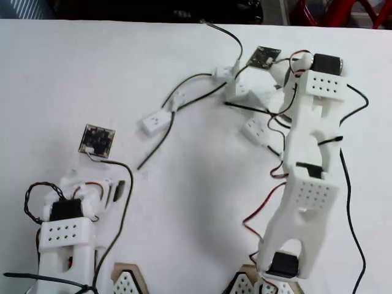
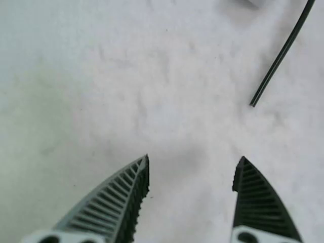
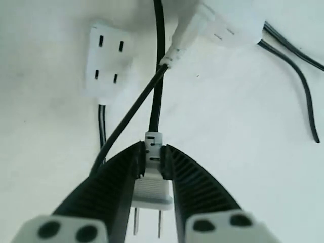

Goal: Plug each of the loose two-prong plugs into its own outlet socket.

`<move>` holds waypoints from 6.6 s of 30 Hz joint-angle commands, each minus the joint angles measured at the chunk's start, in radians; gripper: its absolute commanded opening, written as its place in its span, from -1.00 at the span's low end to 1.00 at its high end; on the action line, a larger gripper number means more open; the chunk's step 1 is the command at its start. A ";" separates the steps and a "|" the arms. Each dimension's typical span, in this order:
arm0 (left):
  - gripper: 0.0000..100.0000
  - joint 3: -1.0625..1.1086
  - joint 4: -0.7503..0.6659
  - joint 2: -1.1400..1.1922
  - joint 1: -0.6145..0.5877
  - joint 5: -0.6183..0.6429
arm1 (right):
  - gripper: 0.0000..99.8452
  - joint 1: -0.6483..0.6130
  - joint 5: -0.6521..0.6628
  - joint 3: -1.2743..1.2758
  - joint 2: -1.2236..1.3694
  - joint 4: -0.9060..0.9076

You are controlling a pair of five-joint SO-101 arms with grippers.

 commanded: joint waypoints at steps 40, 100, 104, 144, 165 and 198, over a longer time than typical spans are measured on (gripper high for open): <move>-0.46 -0.002 -0.021 -0.018 -0.007 -0.012 | -0.77 0.001 -0.350 1.119 -0.854 -0.186; -0.46 -0.002 -0.021 -0.018 -0.007 -0.012 | -0.97 0.148 -0.364 1.490 -1.233 -0.564; -0.46 -0.002 -0.021 -0.018 -0.007 -0.012 | -0.97 0.128 -0.496 1.487 -1.274 -0.564; -0.46 -0.002 -0.021 -0.018 -0.007 -0.014 | -0.90 -0.501 -0.689 1.274 -0.567 -0.331; -0.46 -0.002 -0.021 -0.018 -0.007 -0.014 | -0.97 -0.469 -0.592 1.165 -0.792 -0.105; -0.35 -0.756 0.193 0.489 0.223 -0.190 | -0.97 -0.216 -1.373 1.956 -1.514 -1.199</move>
